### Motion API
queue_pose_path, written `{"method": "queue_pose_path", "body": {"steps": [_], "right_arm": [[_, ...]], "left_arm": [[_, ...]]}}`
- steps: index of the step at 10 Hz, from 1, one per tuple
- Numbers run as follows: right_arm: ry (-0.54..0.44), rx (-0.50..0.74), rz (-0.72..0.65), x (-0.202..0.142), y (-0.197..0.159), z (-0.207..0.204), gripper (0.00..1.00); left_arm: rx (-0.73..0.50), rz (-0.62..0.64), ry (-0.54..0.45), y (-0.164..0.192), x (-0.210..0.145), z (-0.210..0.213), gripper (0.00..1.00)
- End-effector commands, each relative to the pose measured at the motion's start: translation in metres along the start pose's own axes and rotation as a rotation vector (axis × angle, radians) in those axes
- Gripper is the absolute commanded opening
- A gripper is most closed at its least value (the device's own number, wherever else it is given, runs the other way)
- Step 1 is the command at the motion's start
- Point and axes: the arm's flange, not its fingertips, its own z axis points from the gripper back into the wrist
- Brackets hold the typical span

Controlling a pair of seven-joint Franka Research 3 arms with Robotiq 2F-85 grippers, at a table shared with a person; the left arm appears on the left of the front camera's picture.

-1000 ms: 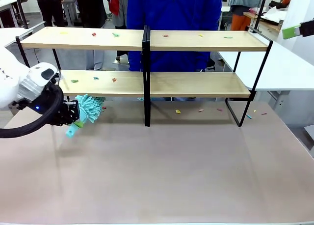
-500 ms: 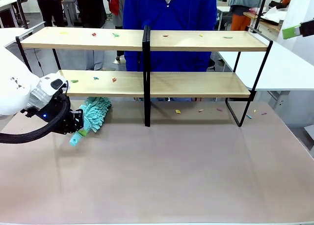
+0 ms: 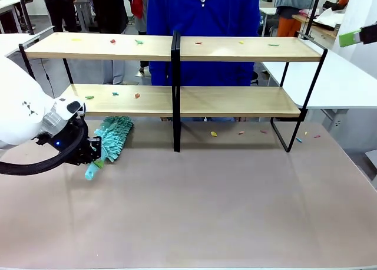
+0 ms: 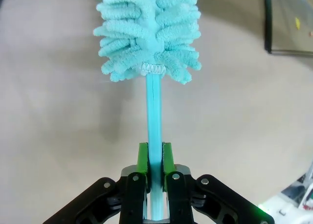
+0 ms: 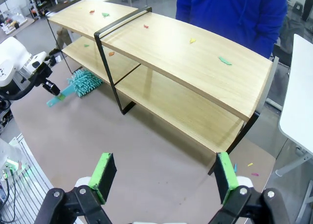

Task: Clean the shelves.
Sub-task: Clean a randomly selected level of the Shelf with the Duster.

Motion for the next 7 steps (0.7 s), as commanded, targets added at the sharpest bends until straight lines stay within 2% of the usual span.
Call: {"method": "queue_pose_path", "body": {"steps": [1, 2, 4, 5, 7], "right_arm": [[-0.003, 0.006, 0.005, -0.001, 0.000, 0.000, 1.00], [-0.003, 0.006, 0.005, -0.001, 0.000, 0.000, 1.00], [-0.003, 0.006, 0.005, -0.001, 0.000, 0.000, 1.00], [-0.003, 0.006, 0.005, -0.001, 0.000, 0.000, 1.00], [-0.003, 0.006, 0.005, -0.001, 0.000, 0.000, 1.00]], "left_arm": [[0.037, 0.124, -0.118, 0.001, -0.016, 0.007, 0.13], [0.103, 0.191, -0.143, 0.000, -0.025, 0.003, 0.13], [0.268, 0.252, -0.067, 0.003, -0.032, -0.012, 0.13], [0.300, 0.288, -0.078, 0.004, -0.027, -0.012, 0.13], [0.276, 0.330, -0.132, 0.007, -0.025, -0.003, 0.13]]}}
